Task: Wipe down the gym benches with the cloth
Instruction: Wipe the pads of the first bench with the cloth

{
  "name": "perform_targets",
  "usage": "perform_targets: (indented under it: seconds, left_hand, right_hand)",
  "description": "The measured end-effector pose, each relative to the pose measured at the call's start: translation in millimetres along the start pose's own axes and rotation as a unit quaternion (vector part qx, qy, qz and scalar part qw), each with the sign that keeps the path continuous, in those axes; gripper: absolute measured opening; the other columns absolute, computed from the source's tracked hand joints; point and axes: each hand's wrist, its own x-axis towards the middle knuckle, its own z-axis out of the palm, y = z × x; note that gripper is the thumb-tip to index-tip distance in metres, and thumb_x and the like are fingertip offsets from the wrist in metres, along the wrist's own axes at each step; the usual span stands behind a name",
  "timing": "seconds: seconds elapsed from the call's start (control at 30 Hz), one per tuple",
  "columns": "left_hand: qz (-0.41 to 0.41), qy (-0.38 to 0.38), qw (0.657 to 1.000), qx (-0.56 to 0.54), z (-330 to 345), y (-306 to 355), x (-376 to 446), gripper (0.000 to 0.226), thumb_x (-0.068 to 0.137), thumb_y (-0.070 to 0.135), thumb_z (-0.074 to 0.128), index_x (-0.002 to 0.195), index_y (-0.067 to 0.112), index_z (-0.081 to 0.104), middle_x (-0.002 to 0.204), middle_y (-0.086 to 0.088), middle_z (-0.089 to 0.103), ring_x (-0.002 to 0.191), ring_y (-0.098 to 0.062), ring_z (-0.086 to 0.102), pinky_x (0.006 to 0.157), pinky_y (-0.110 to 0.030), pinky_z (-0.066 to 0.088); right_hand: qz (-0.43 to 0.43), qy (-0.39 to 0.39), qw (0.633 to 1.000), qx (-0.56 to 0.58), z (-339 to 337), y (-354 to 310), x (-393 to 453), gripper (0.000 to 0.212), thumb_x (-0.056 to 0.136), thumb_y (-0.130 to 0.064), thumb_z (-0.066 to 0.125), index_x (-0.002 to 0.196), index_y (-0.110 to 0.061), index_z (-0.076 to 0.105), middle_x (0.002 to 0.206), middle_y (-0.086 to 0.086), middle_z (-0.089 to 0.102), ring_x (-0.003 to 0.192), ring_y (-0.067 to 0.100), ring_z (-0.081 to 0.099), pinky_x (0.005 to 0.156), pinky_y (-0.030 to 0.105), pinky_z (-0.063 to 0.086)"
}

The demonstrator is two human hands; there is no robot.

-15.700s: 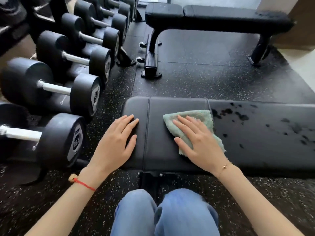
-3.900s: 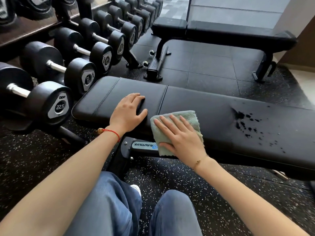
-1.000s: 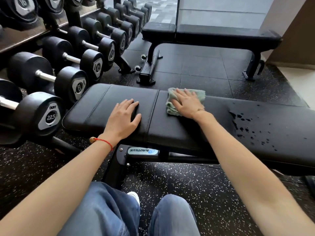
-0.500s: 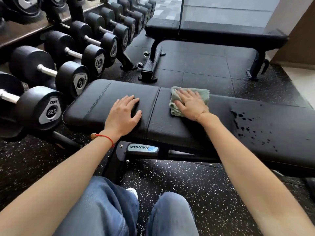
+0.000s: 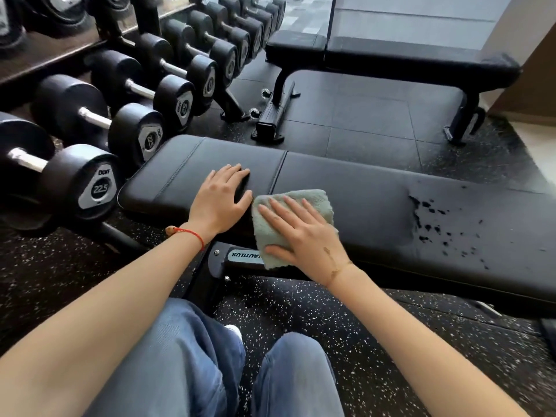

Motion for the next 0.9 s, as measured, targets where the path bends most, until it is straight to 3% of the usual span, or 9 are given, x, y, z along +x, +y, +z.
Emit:
perform_targets:
  seconds: [0.2,0.43,0.57,0.73,0.9]
  left_hand:
    - [-0.001,-0.005,1.000,0.004,1,2,1,0.063,0.090,0.045,0.035,0.147,0.017,0.042,0.155,-0.005,0.038,0.147,-0.021,0.027,0.123,-0.040,0.013]
    - [-0.003,-0.005,1.000,0.006,1,4,1,0.064,0.089,0.045,0.036,0.147,0.017,0.042,0.155,-0.006,0.038,0.147,-0.021,0.027,0.122,-0.041,0.014]
    - [0.001,-0.008,1.000,0.003,0,-3,-1,0.064,0.090,0.049,0.035,0.148,0.021,0.041,0.156,-0.003,0.037,0.147,-0.018,0.026,0.123,-0.038,0.014]
    - [-0.009,-0.022,1.000,-0.004,-2,3,0,0.066,0.088,0.046,0.034,0.148,0.018,0.041,0.156,-0.005,0.037,0.147,-0.021,0.025,0.122,-0.041,0.013]
    - [0.024,-0.021,0.999,-0.041,-5,38,2,0.059,0.087,0.040,0.041,0.141,0.018,0.050,0.150,-0.006,0.045,0.142,-0.023,0.034,0.121,-0.043,0.017]
  right_hand:
    - [0.052,0.026,0.997,-0.048,-20,55,-87,0.071,0.091,-0.060,0.045,0.150,-0.024,0.027,0.154,-0.002,0.032,0.142,0.021,0.030,0.115,0.044,0.028]
    - [0.027,0.003,0.999,-0.046,8,-5,1,0.076,0.086,-0.060,0.051,0.148,-0.021,0.030,0.151,0.003,0.038,0.138,0.029,0.037,0.115,0.047,0.028]
    - [0.016,0.036,0.998,-0.040,-5,23,-50,0.068,0.090,-0.055,0.049,0.148,-0.024,0.031,0.152,-0.003,0.036,0.140,0.022,0.035,0.115,0.043,0.029]
    - [0.144,0.027,0.985,0.091,-32,91,-101,0.062,0.092,-0.059,0.038,0.145,-0.027,0.038,0.149,-0.006,0.040,0.141,0.016,0.032,0.118,0.039,0.022]
    - [0.217,-0.025,0.970,0.106,-14,103,-9,0.057,0.096,-0.051,0.035,0.146,-0.024,0.035,0.155,0.000,0.031,0.145,0.024,0.022,0.120,0.039,0.010]
